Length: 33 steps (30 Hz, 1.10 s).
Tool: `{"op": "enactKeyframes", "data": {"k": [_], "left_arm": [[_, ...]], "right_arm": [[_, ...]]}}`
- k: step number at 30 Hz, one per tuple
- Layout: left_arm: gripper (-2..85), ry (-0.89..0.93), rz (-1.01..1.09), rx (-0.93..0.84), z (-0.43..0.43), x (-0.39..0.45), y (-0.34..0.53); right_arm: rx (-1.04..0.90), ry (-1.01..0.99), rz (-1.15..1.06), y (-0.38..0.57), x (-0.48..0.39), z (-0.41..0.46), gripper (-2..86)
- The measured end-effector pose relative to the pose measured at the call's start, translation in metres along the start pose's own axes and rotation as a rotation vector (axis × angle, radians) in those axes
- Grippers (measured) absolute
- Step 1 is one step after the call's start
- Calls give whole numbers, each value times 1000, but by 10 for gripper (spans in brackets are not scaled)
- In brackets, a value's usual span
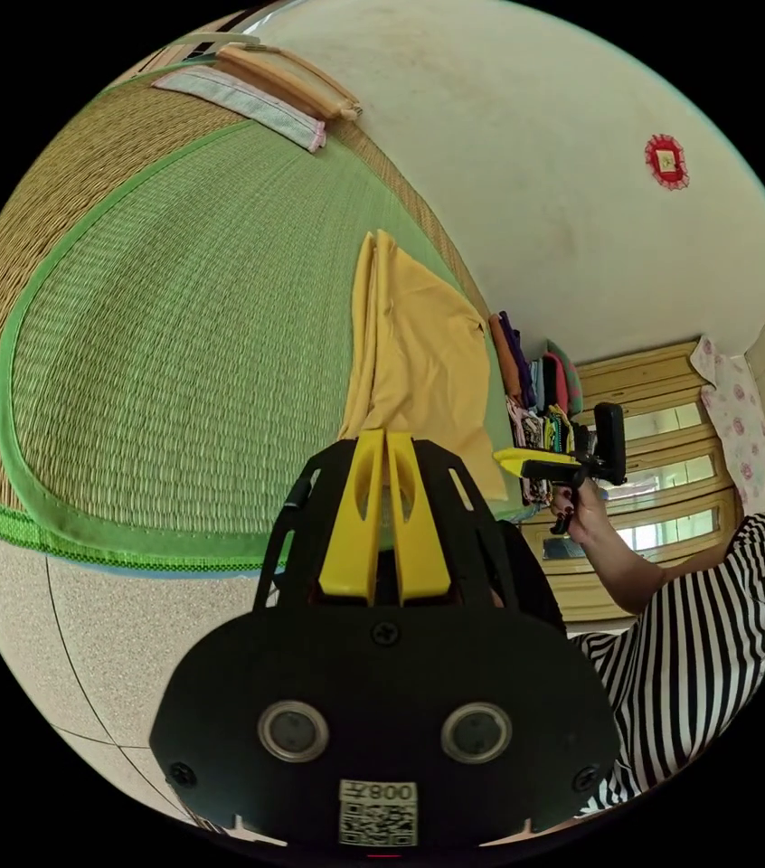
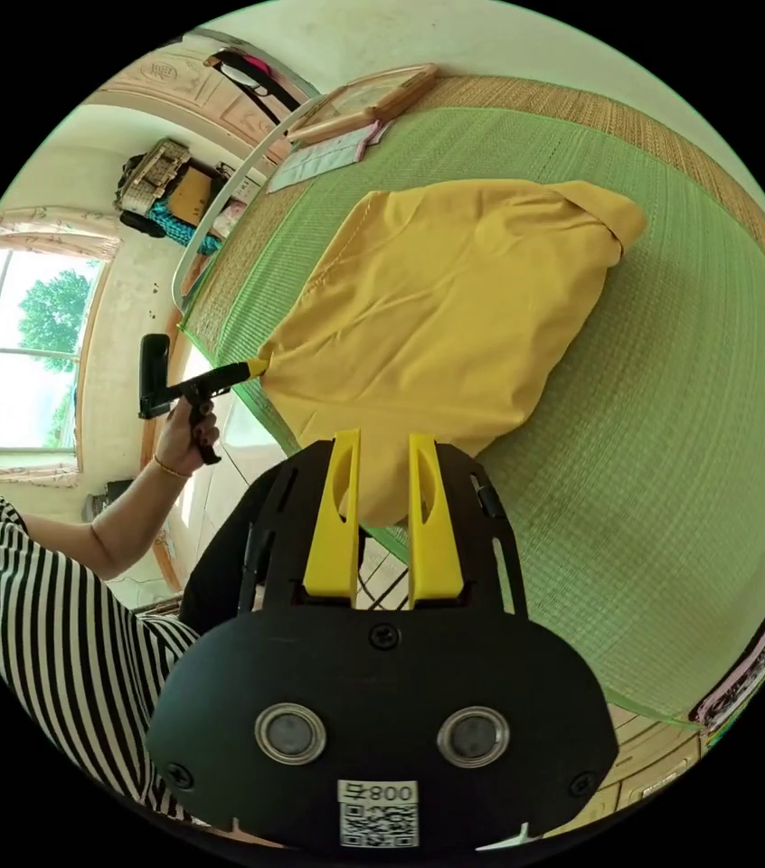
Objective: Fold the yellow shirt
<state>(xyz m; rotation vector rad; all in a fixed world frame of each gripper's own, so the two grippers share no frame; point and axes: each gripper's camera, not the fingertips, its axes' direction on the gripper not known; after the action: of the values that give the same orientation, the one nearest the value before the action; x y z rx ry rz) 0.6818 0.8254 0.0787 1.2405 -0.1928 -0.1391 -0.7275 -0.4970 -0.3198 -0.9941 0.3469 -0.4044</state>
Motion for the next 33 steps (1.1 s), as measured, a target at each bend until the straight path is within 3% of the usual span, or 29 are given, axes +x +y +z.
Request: {"op": "enactKeyframes", "data": {"k": [11, 25, 30, 33], "left_arm": [[3, -73, 84, -39, 37, 74, -22], [3, -140, 49, -99, 99, 151, -52], [3, -120, 155, -41, 119, 214, -70], [3, -45, 250, -101, 160, 258, -99]], "right_arm": [[7, 151, -29, 77, -37, 24, 101], [50, 165, 5, 136, 28, 26, 16], [28, 238, -53, 172, 62, 26, 11], [20, 258, -85, 192, 85, 31, 11]]}}
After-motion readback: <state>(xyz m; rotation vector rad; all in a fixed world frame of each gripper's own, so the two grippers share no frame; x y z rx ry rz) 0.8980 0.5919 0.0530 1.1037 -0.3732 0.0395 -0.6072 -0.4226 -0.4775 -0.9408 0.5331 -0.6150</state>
